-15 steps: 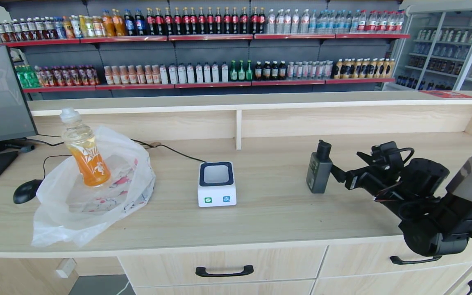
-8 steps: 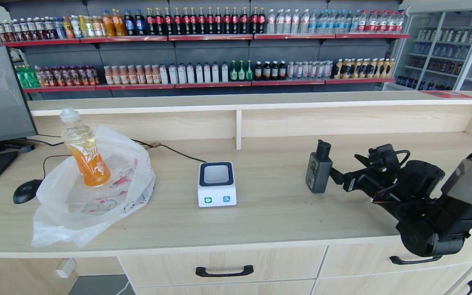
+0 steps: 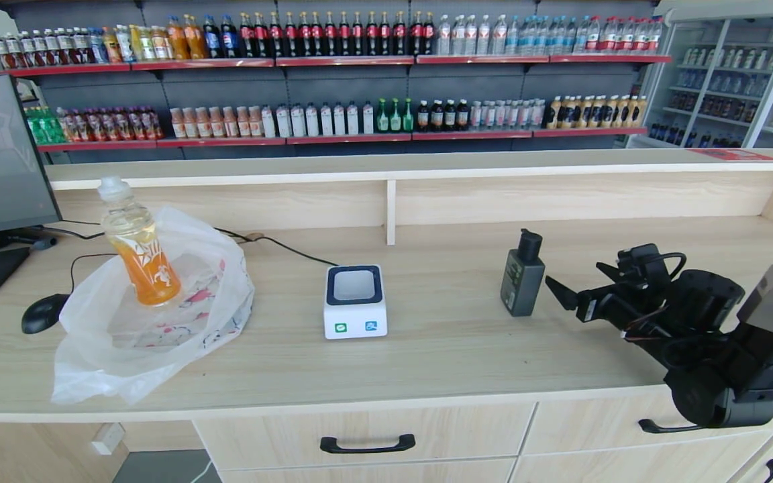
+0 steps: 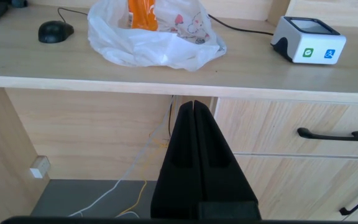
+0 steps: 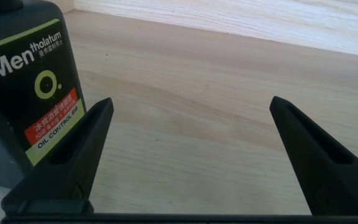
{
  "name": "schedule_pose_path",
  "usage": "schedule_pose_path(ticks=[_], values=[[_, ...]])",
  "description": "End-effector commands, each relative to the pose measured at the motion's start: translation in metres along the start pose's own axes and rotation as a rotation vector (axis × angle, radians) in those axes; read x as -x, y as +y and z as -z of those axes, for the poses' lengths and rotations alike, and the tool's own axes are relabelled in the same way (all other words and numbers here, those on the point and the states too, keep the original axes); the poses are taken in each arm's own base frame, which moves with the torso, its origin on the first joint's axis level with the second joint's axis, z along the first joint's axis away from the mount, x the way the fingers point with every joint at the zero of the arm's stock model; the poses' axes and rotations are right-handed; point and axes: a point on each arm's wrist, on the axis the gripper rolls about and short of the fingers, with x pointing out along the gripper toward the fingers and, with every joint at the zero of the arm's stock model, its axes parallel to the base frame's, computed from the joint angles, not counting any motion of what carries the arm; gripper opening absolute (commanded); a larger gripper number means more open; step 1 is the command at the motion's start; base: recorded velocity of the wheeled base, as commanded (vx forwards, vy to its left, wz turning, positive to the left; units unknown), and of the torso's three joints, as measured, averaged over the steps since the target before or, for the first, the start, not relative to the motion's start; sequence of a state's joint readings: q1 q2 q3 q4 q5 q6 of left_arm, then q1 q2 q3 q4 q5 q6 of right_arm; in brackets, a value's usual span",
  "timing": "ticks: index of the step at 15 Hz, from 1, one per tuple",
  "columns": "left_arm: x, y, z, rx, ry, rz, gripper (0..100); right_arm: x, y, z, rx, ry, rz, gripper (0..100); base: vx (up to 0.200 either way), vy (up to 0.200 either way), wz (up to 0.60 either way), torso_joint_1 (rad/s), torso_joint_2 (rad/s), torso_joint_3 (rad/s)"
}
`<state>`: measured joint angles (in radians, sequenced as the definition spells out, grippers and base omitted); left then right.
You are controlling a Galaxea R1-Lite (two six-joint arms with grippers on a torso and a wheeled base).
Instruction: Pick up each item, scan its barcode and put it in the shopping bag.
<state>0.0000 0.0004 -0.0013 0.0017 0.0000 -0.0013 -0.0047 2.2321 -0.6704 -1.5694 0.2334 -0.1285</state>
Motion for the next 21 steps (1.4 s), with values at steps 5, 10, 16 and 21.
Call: schedule_pose_path(ticks=[5,10,16,21], values=[[0.0,0.0,0.0,0.0,-0.001,0.0,0,0.027,0.015,-0.03,0.021,-0.028,-0.018,100,0.0,0.0,0.0,0.0,0.0,0.0],[0.0,0.0,0.0,0.0,-0.001,0.0,0,0.041,0.062,-0.045,-0.044,-0.015,0.022,100,0.0,0.0,0.0,0.0,0.0,0.0],[0.0,0.0,0.0,0.0,-0.001,0.0,0,0.051,0.074,-0.046,-0.089,0.005,0.043,100,0.0,0.0,0.0,0.0,0.0,0.0],[0.0,0.0,0.0,0.0,-0.001,0.0,0,0.039,0.058,-0.037,-0.091,0.013,0.098,100,0.0,0.0,0.0,0.0,0.0,0.0]])
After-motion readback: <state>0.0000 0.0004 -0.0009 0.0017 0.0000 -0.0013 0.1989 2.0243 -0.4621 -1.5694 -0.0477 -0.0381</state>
